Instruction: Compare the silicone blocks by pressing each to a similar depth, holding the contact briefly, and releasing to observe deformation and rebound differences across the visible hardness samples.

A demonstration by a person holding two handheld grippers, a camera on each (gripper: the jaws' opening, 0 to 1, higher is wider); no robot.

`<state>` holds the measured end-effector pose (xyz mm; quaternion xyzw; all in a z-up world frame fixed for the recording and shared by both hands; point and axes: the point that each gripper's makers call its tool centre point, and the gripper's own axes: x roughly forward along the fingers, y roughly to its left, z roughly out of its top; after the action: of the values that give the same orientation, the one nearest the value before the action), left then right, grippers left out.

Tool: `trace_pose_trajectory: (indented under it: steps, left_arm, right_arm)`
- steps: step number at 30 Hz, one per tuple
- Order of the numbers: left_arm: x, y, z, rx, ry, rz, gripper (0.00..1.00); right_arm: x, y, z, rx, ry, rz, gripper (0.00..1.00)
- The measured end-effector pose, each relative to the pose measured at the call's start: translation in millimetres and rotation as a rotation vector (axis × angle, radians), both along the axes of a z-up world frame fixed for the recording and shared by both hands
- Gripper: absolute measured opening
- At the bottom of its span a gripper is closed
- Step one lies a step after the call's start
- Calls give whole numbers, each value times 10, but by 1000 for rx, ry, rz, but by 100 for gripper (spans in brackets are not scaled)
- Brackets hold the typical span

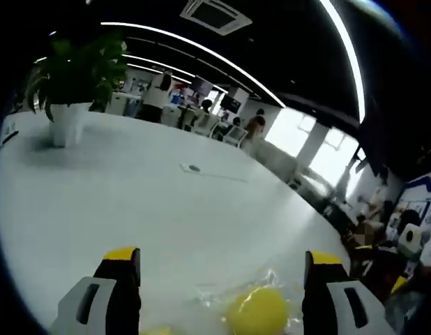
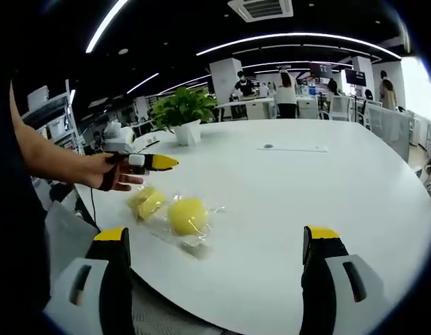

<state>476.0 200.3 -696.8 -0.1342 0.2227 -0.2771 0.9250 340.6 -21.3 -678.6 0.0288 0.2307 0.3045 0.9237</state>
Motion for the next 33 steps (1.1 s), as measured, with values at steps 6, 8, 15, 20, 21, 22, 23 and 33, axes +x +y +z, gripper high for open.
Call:
trace_pose_trajectory:
  steps: [6,8,15,20,21,22,23,33]
  left_arm:
    - [-79,164,436,75,-145,-72,100]
    - [-139,230,582,49,-155,-77,100]
    - [-363,568,815,69,-184,-112,100]
    - [-533,833,813,43,-177,-83,100]
    - [-551,917,760,51,-142,-51,100]
    - [-605,990,704,32,-92,-23,100]
    - [-625,1027,711,12,-93,-9,100]
    - [-968,1276,634,119,-218,11,100]
  right_arm:
    - [60,83,55,3,-23,35,96]
    - [82,101,36,0,-14,42,96]
    - [120,154,56,-45,-31,89,96]
    - [137,160,47,-37,-33,93,96]
    - [138,163,39,-37,-32,95,96]
    - [133,162,18,-38,-25,96,96]
    - [130,159,6,-41,-22,96,96]
    - [35,123,-63,-47,-24,75,96]
